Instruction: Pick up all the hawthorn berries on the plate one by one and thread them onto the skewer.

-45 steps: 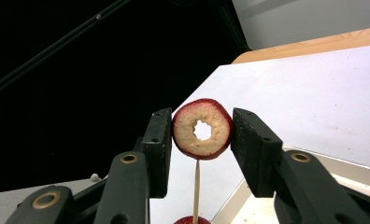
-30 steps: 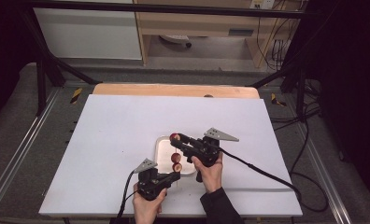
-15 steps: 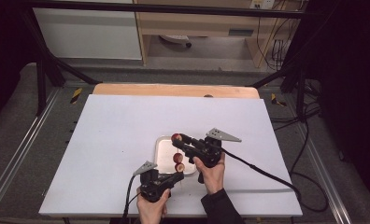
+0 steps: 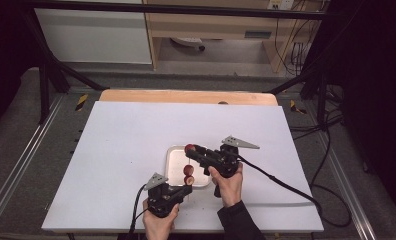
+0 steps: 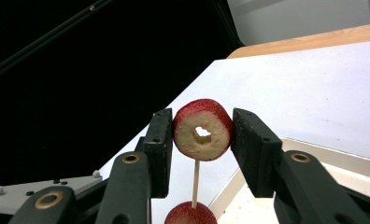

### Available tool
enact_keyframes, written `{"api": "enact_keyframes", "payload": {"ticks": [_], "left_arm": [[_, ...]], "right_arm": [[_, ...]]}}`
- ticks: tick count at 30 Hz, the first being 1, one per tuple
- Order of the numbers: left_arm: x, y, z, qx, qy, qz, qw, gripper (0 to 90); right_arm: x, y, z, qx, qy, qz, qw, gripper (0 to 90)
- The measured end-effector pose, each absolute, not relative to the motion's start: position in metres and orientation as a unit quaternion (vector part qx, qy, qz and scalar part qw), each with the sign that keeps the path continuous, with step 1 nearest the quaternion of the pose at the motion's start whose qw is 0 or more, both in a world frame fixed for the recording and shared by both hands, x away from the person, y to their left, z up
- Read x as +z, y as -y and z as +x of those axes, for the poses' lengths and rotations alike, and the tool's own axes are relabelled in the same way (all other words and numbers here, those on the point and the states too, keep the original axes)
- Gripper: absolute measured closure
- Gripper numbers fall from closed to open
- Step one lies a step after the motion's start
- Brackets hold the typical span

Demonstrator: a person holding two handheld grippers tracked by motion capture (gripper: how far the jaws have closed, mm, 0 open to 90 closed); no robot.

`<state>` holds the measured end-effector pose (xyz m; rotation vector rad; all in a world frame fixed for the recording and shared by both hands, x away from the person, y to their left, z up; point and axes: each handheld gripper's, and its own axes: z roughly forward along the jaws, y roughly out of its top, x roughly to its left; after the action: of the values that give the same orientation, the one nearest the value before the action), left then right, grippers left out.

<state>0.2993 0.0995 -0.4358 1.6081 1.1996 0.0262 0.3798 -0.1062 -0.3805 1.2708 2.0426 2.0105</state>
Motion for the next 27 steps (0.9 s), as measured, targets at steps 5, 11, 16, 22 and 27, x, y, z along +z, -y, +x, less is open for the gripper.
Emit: {"api": "enact_keyframes", "payload": {"ticks": [5, 11, 16, 22, 27], "left_arm": [[-0.436, -0.102, 0.298, -0.008, -0.506, 0.669, 0.544, 88.2], [-0.435, -0.101, 0.299, -0.015, -0.503, 0.678, 0.536, 88.3], [-0.435, -0.101, 0.301, -0.009, -0.505, 0.678, 0.535, 88.3], [-0.437, -0.093, 0.297, 0.031, -0.501, 0.678, 0.536, 88.5], [-0.434, -0.095, 0.295, 0.041, -0.502, 0.673, 0.542, 88.5]], "right_arm": [[-0.382, 0.106, 0.379, 0.640, -0.663, 0.388, 0.036, 60.2], [-0.381, 0.109, 0.378, 0.635, -0.677, 0.369, 0.050, 60.2], [-0.382, 0.109, 0.378, 0.628, -0.684, 0.369, 0.040, 60.3], [-0.381, 0.108, 0.377, 0.633, -0.672, 0.384, 0.022, 60.2], [-0.381, 0.108, 0.378, 0.639, -0.656, 0.400, 0.013, 60.3]]}}
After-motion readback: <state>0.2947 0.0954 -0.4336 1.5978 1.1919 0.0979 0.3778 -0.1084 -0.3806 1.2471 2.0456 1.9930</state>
